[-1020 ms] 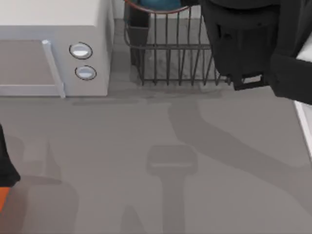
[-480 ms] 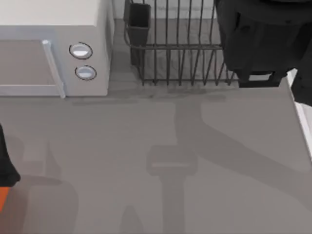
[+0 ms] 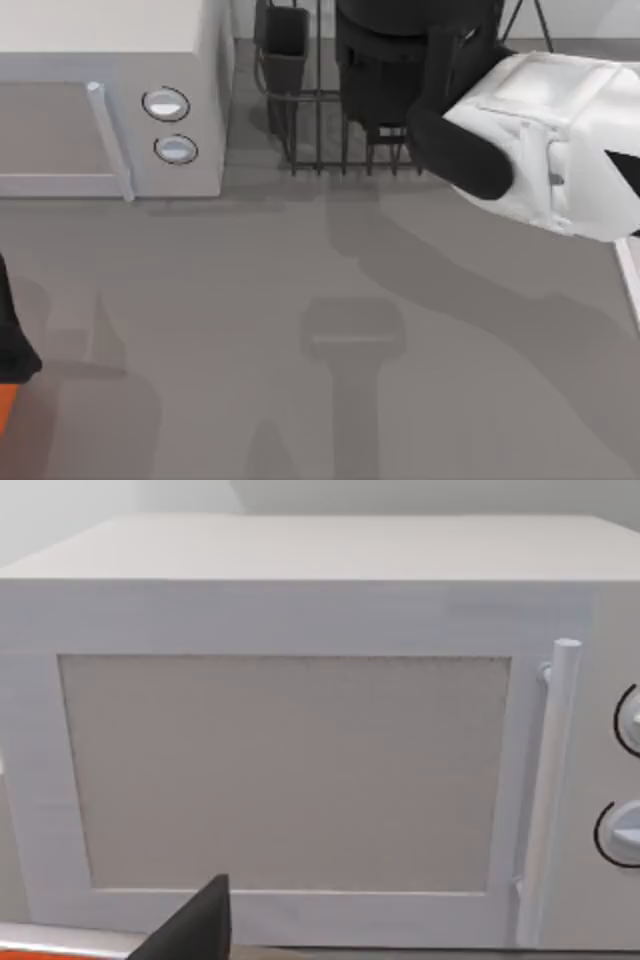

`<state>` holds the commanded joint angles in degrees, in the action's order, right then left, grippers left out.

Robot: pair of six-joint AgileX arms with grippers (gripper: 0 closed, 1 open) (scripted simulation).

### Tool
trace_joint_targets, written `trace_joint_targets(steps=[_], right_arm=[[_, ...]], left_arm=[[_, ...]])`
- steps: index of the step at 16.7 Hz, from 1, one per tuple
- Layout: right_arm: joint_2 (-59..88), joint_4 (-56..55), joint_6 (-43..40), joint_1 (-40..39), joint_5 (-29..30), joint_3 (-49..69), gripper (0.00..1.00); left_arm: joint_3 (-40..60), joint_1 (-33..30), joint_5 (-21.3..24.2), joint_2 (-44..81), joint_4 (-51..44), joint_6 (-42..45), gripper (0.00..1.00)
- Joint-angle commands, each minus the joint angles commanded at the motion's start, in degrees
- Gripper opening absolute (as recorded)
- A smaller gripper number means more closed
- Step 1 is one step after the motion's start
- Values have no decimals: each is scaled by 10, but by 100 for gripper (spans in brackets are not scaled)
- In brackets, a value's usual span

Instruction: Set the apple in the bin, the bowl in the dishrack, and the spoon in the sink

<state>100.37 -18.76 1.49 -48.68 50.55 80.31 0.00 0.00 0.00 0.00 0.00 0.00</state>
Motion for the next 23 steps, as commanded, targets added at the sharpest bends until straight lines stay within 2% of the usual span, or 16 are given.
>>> trace_joint_targets(steps=[6, 12, 23], right_arm=[[149, -191, -5, 107, -107, -34, 0], [168, -214, -5, 125, -124, -39, 0], [168, -214, -5, 125, -124, -39, 83]], left_arm=[[0, 0, 0, 0, 0, 0, 100], [0, 0, 0, 0, 0, 0, 100], [0, 0, 0, 0, 0, 0, 100]])
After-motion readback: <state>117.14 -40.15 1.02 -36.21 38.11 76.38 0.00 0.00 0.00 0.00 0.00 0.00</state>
